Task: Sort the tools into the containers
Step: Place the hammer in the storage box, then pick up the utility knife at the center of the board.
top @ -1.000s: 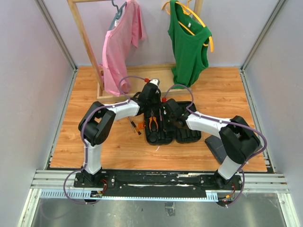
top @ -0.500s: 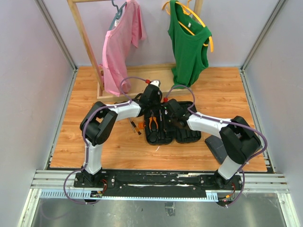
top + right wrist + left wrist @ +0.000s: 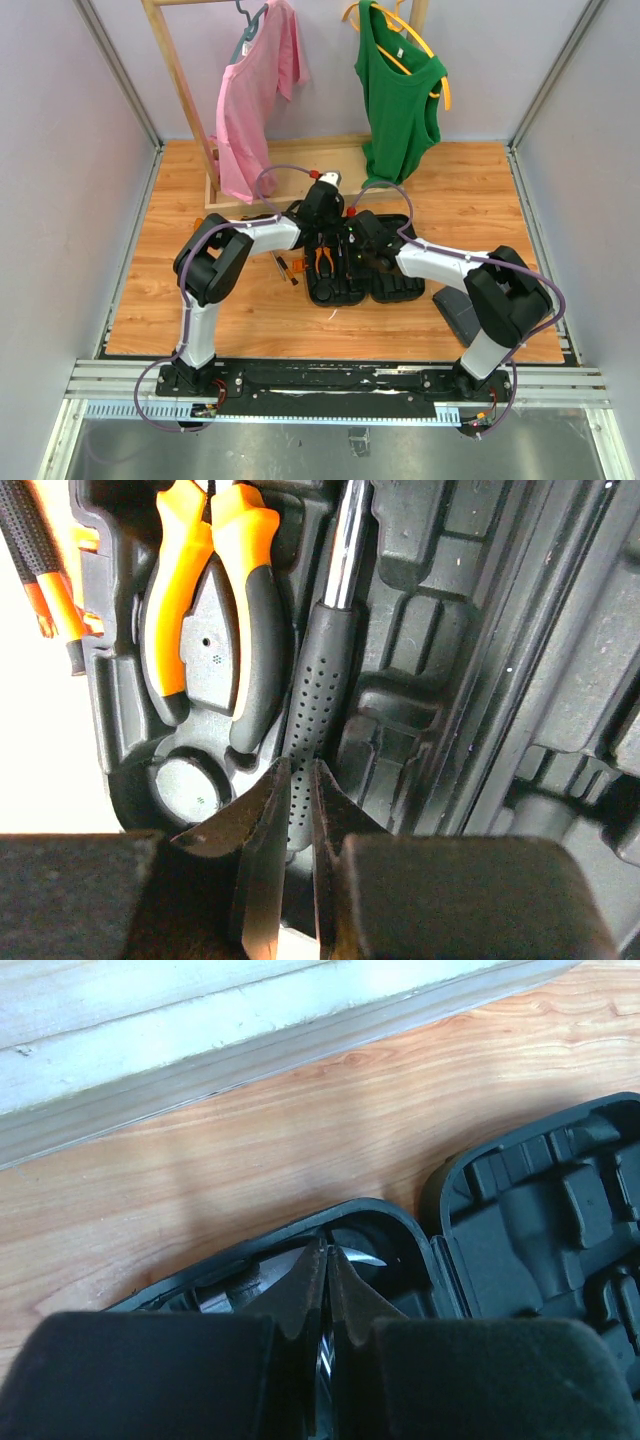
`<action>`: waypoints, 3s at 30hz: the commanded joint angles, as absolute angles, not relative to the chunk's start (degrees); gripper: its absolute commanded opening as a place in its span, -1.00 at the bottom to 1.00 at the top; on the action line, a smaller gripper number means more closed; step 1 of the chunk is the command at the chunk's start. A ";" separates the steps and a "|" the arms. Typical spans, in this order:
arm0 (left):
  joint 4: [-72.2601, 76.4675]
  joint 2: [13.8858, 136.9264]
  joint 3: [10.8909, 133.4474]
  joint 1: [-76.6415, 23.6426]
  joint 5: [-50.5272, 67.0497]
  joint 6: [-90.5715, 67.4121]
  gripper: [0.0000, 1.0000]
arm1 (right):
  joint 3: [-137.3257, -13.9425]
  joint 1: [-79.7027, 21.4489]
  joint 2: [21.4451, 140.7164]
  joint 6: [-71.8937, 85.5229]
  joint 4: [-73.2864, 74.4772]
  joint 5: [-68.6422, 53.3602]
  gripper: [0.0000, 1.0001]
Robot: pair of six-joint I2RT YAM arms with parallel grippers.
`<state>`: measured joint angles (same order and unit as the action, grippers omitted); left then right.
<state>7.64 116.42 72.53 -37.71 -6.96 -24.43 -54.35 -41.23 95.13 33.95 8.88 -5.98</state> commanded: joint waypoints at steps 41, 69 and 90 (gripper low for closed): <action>-0.12 76.75 44.81 -34.44 -20.51 -28.01 -0.39 | -40.42 -40.68 62.87 22.15 11.19 12.67 0.23; -3.13 88.66 46.41 -27.86 -23.41 -32.38 -0.13 | -36.51 -40.66 60.95 21.89 11.24 14.92 0.28; -4.54 94.01 46.32 -27.19 -26.30 -32.17 -0.16 | -36.69 -40.62 63.78 22.43 10.55 14.20 0.29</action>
<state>-4.82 94.56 48.16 -27.90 -24.43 -31.99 -37.06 -41.23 63.05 22.48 10.96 13.52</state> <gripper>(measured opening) 0.422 0.642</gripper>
